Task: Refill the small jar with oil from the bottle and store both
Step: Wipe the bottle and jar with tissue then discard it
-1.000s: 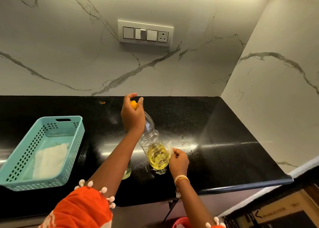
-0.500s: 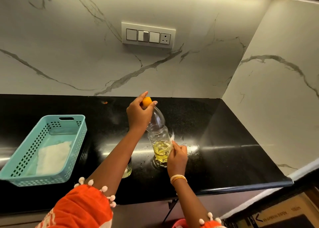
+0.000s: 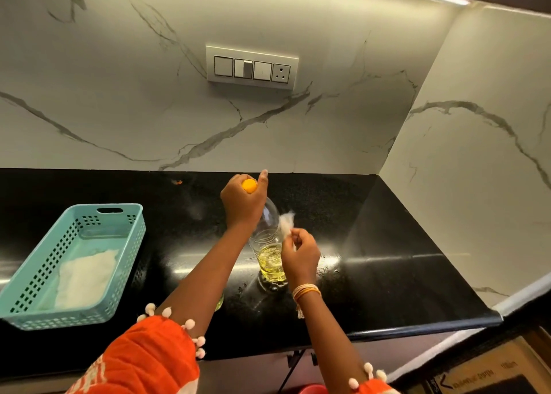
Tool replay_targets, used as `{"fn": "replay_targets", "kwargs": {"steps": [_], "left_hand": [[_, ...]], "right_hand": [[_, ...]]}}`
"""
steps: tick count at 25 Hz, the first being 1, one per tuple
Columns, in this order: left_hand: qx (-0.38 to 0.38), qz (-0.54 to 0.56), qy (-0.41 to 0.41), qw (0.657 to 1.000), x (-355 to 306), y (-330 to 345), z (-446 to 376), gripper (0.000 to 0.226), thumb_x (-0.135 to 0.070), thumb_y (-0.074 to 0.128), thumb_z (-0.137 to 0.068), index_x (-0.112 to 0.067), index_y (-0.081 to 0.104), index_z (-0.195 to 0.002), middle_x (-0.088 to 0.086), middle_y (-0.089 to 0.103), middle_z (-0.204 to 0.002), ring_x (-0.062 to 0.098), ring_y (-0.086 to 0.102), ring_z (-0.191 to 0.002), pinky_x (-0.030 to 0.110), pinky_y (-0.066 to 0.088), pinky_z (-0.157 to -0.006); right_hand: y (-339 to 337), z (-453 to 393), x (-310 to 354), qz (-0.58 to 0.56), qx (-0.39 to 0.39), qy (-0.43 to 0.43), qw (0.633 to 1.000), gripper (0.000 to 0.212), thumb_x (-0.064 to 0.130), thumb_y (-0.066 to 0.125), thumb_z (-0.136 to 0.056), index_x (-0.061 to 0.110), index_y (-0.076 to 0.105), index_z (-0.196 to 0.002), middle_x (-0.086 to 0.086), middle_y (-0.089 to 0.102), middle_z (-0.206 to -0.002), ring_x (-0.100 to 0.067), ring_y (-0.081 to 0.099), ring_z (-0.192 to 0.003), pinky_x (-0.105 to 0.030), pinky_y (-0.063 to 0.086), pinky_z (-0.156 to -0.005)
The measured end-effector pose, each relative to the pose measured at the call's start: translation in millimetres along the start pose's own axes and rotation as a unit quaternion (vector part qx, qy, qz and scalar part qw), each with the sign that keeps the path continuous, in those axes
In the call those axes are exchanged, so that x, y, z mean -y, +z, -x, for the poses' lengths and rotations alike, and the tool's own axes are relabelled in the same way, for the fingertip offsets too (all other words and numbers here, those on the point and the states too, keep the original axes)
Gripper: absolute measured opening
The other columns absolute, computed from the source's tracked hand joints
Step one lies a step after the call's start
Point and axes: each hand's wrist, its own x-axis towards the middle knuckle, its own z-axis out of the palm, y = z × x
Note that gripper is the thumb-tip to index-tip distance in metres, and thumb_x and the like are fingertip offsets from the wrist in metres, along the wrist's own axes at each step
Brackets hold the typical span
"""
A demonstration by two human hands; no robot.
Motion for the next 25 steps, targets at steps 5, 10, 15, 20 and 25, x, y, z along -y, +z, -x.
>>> {"fn": "replay_targets", "kwargs": {"steps": [5,10,15,20,25], "left_hand": [[-0.049,0.011,-0.04,0.998,8.6,-3.2,-5.9,0.04,-0.039,0.065,-0.088,-0.007,0.06,-0.064,0.003,0.056,-0.055,0.014,0.054,-0.049,0.016,0.041,-0.049],[-0.063,-0.015,-0.052,0.997,9.4,-6.9,-12.1,0.048,-0.042,0.063,-0.089,-0.01,0.051,-0.056,0.0,0.048,-0.047,0.014,0.047,-0.043,0.02,0.04,-0.047],[-0.064,-0.023,-0.077,0.995,18.0,-3.1,-20.2,0.051,-0.045,0.056,-0.092,-0.005,0.058,-0.061,0.011,0.064,-0.056,0.023,0.065,-0.054,0.03,0.053,-0.053],[-0.091,-0.045,-0.092,0.991,31.7,-14.4,-32.1,0.053,-0.046,0.053,-0.093,-0.002,0.061,-0.065,0.013,0.067,-0.06,0.026,0.067,-0.057,0.036,0.057,-0.06],[-0.085,-0.039,-0.092,0.991,29.3,-13.5,-34.2,0.053,-0.047,0.055,-0.091,-0.002,0.06,-0.064,0.013,0.067,-0.06,0.027,0.066,-0.057,0.04,0.058,-0.061]], "right_hand": [[-8.1,16.9,-51.1,0.07,0.056,0.074,0.993,0.029,0.002,0.053,-0.082,0.019,0.036,-0.065,-0.002,0.047,-0.064,-0.019,0.043,-0.06,-0.031,0.039,-0.055],[-10.8,5.6,-20.2,0.042,0.012,-0.009,0.999,0.012,0.01,0.061,-0.084,0.014,0.056,-0.073,0.0,0.06,-0.071,-0.015,0.055,-0.063,-0.028,0.049,-0.059],[9.2,21.2,9.3,0.038,0.006,-0.164,0.986,0.007,0.009,0.064,-0.081,0.015,0.059,-0.079,0.003,0.054,-0.074,-0.01,0.052,-0.064,-0.019,0.043,-0.057],[2.3,31.6,-51.2,0.106,0.042,-0.035,0.993,0.015,0.012,0.067,-0.081,0.017,0.056,-0.073,0.002,0.055,-0.073,-0.012,0.05,-0.066,-0.019,0.039,-0.061],[0.4,30.8,-60.6,0.091,0.027,0.068,0.993,0.007,0.014,0.068,-0.08,0.015,0.064,-0.075,-0.002,0.062,-0.081,-0.014,0.058,-0.073,-0.021,0.048,-0.068]]}}
